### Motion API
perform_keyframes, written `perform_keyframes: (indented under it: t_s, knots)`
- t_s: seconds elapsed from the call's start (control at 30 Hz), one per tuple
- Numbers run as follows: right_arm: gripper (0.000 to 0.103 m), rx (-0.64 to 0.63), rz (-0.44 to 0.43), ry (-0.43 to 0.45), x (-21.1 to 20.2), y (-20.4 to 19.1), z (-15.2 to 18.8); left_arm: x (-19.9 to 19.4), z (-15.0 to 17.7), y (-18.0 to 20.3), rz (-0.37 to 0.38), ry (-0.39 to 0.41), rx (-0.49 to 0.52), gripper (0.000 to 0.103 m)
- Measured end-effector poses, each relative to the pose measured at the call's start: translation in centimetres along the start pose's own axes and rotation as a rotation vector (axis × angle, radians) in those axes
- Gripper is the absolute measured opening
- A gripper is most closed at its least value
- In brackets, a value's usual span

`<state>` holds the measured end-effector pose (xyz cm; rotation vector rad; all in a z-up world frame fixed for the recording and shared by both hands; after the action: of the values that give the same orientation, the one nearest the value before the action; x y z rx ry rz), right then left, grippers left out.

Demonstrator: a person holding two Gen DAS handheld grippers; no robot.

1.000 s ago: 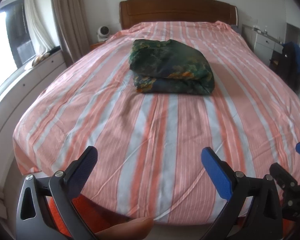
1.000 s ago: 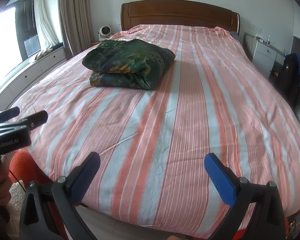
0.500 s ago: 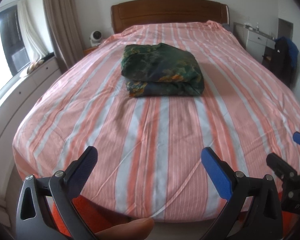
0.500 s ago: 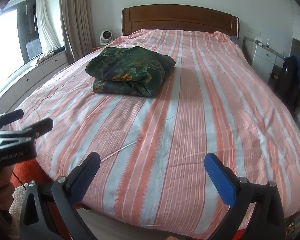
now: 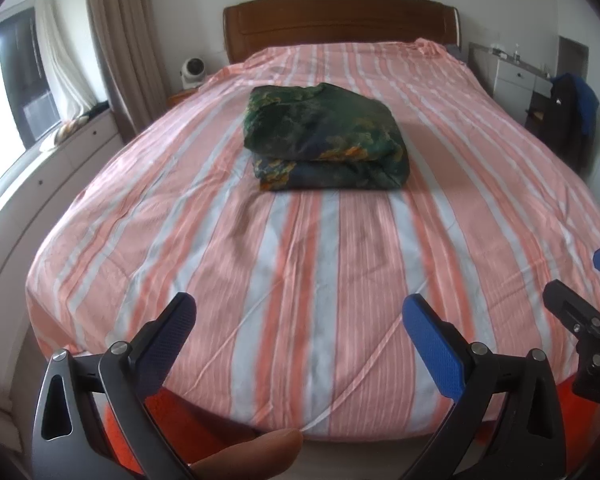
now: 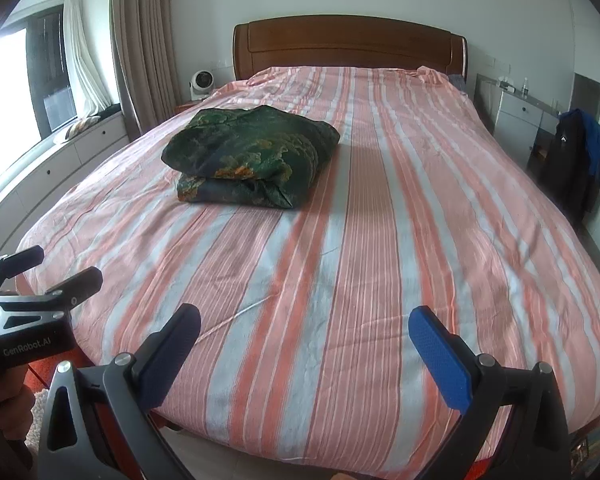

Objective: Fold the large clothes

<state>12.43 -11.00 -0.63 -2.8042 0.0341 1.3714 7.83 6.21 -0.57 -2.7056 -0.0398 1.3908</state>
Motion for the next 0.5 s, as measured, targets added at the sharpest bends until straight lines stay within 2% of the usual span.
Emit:
perform_keyframes:
  t_s: [0.5]
  knots:
    - [0.102, -0.005, 0.060, 0.006, -0.32, -0.02, 0.20, -0.38, -0.03, 0.79, -0.012, 0.013, 0.012, 0.103]
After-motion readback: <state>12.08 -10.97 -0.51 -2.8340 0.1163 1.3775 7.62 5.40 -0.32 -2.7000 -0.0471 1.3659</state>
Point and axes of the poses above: each gripper's, at about its wrist camera, not at the fingertips, and x roughly the way its jaws point, y to its right, z to its underside, the point moved 2 cm from there along x, roughly the way its jaws point, and after that the axes turned 10 degrees about -y, right-handed, at the moved point
